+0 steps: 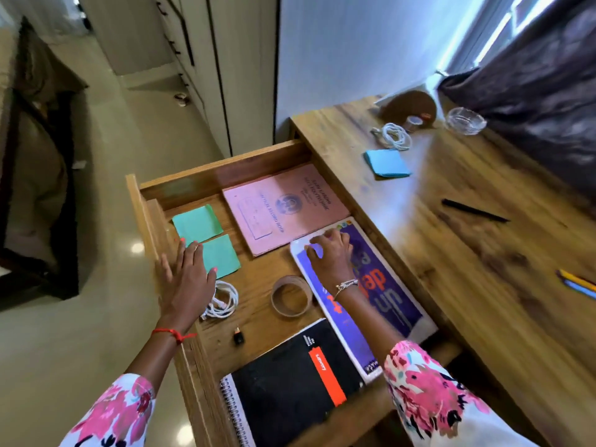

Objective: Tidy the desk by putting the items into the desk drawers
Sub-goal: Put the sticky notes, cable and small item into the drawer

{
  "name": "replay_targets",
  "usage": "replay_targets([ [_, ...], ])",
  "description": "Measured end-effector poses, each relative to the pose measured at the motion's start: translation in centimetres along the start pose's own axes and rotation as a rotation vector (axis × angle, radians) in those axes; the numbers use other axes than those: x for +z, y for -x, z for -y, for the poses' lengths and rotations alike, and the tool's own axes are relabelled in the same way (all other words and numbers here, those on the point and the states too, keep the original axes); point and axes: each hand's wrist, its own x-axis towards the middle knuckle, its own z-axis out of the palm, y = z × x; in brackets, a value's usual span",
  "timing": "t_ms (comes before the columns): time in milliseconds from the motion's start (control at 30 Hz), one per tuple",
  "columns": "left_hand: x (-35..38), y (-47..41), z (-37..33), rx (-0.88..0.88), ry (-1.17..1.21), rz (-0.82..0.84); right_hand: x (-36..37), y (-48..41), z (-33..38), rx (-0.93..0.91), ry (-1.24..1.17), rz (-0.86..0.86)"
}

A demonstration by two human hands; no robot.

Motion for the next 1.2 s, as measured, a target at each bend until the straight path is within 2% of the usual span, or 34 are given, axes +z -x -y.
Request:
replay_targets([
  [67,0.1,-0.3,-2.5,0.068,0.079,0.041,-2.1,1.2,-1.7,0.036,-0.002,-0.046],
  [233,0.3,-1.5,-8.8,0.249,0.117,0.024,-6.9,3.0,-5.4,0.098,-0.013,-0.193],
  [433,0.9,-2.3,-12.4,0.337,0.127,0.036,-10.1,2.7,-8.4,0.137,-0.004,-0.305],
  [633,2.2,-1.7,-11.9,0.341,0.086,0.073,-9.4,1.7,-8.4,0.075,-0.021,-0.251],
  [867,3.4,0.0,-9.1,0.211,0.154,0.150,-3.2,2.4,-5.4,-0.108,-0.062,0.058],
  [933,3.6,0.6,-8.4,0.189,0.169,0.151,-2.0,2.5,-4.5,-0.122,-0.088,0.095],
  [1067,3.7,1.0,-7.5,0.178,0.187,0.136,-1.8,1.5,-3.3,-0.183,-0.093,0.077],
  [1200,3.2,0.1,-7.9,0.182,0.219,0.119,-4.0,-1.4,-3.3,-0.219,-0.060,-0.046],
])
